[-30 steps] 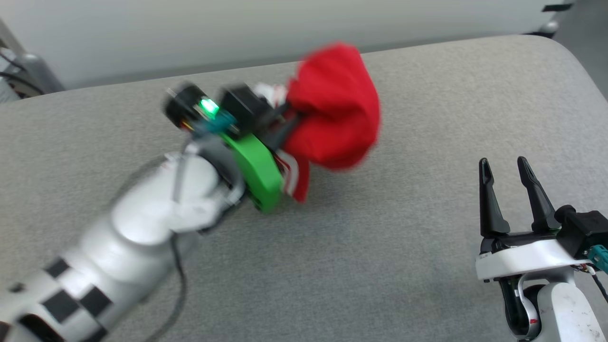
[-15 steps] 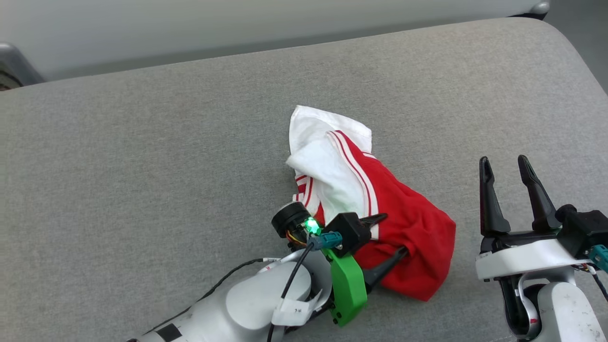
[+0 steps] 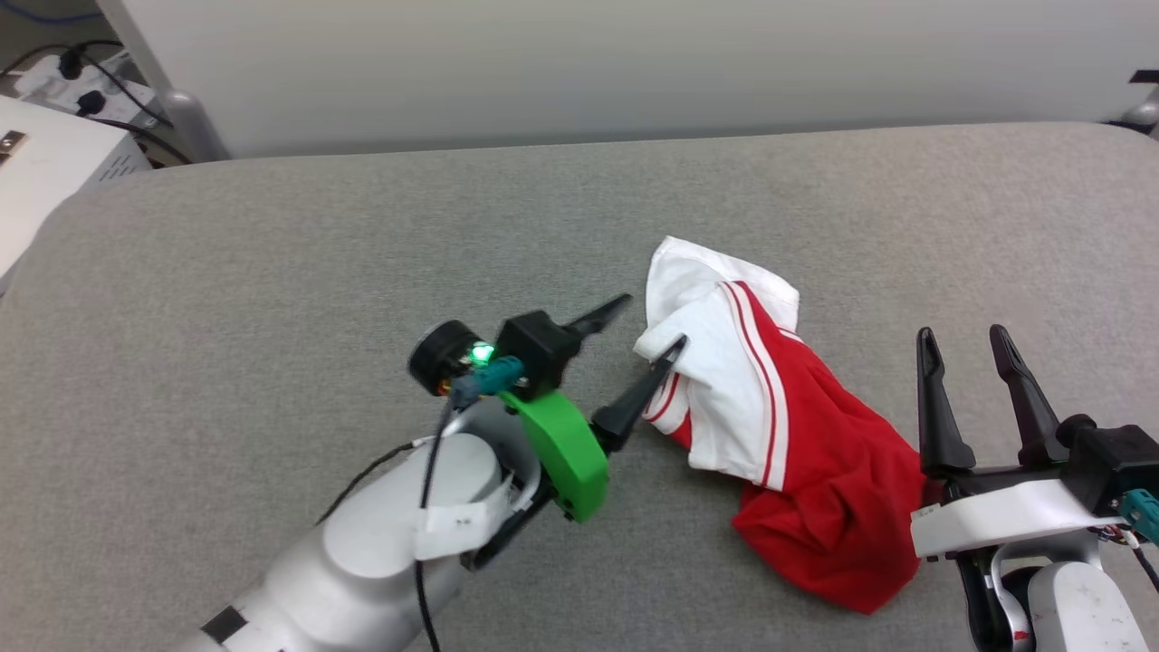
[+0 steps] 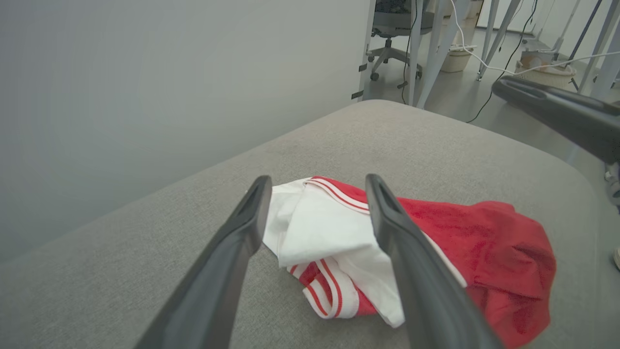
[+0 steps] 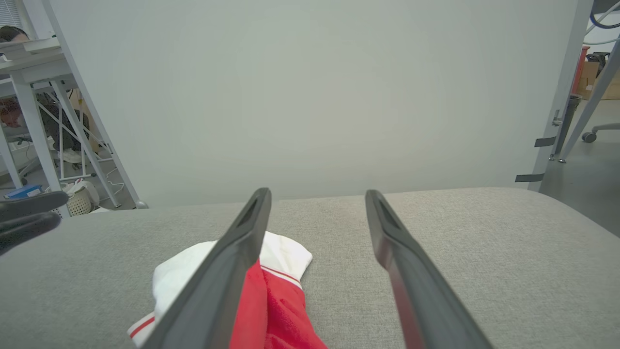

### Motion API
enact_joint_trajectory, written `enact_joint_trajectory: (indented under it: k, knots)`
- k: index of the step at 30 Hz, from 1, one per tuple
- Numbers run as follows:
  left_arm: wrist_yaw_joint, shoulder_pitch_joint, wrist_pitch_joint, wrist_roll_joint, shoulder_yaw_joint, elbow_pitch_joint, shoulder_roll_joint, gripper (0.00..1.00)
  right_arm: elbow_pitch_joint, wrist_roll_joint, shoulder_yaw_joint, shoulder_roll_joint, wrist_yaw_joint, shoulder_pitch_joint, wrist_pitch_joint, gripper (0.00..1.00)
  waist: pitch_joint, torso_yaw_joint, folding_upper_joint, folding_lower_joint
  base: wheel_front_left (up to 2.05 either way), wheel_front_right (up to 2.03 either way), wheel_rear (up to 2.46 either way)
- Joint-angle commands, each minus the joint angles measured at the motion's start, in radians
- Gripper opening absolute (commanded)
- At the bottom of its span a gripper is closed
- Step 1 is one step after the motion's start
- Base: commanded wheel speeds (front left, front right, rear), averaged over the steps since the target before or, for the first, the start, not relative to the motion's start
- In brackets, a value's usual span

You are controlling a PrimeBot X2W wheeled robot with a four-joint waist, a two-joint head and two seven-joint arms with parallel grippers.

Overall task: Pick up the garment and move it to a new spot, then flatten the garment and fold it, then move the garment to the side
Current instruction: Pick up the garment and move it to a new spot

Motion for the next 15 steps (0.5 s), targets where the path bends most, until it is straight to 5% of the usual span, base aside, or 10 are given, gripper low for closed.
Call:
enact_joint_trajectory:
  k: [1,8,15]
  knots:
    - [0.016,0.032,-0.005,0.009,0.041,-0.017,0.025,1.0,0.001,-0.008,-0.004,-0.003,-0.001,0.012,-0.002,1.0,-0.044,0.062,0.0108,0.0001,0.0,0.0,0.0]
    - [0.102,0.204,-0.006,0.063,0.332,-0.137,0.095,1.0,-0.008,-0.018,-0.014,-0.003,-0.001,0.028,-0.002,1.0,-0.062,0.11,0.0108,0.0001,0.0,0.0,0.0]
    - [0.104,0.469,-0.006,0.209,0.655,-0.296,0.033,1.0,-0.021,-0.026,-0.019,-0.003,-0.001,0.046,-0.002,1.0,-0.067,0.126,0.0108,0.0001,0.0,0.0,0.0]
